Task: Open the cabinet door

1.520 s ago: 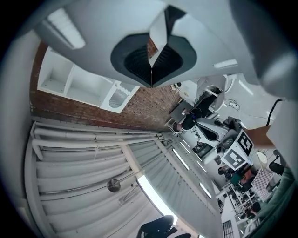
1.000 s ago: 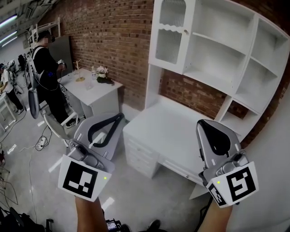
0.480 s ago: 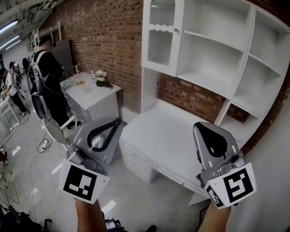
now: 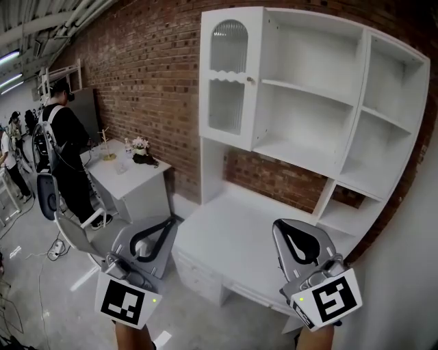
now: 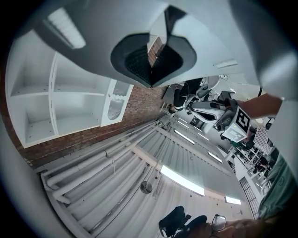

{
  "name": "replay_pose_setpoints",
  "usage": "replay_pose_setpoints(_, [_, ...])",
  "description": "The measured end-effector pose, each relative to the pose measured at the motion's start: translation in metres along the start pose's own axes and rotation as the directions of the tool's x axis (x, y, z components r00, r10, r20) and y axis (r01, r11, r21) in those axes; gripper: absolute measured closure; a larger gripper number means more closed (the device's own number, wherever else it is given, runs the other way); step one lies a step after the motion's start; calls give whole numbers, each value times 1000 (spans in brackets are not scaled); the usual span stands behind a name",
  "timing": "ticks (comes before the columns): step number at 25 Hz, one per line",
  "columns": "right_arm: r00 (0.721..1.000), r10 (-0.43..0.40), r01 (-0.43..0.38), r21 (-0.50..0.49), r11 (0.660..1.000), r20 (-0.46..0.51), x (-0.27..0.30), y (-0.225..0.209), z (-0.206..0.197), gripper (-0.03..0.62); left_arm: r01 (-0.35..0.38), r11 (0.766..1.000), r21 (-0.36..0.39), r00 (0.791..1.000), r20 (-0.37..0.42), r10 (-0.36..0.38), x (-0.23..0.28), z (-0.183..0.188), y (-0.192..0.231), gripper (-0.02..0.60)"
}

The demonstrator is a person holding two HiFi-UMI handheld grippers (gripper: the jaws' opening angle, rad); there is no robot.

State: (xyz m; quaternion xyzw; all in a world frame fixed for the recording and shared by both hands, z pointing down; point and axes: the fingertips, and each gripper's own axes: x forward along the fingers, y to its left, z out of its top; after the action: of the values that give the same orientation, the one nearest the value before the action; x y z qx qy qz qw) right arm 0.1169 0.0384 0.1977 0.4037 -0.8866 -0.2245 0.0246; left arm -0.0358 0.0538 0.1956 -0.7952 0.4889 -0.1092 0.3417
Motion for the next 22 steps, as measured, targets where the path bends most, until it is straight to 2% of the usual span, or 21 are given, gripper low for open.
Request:
replay_pose_setpoints(11, [997,-77,76,-35,997,-25,70,8,5,586,48,999,-19,996,77,-46,25,-45,58,580])
replay_pose_setpoints(16, [993,-114,112,-49,993,-37,93,14,5,586,70,997,-29,991,114,-66,29,-63,76,580])
replay_pose_setpoints(22, [991,-120,116,-54,992,-63,112,14,0,586,87,995,-56,989,120,-80,41,-78,86,580])
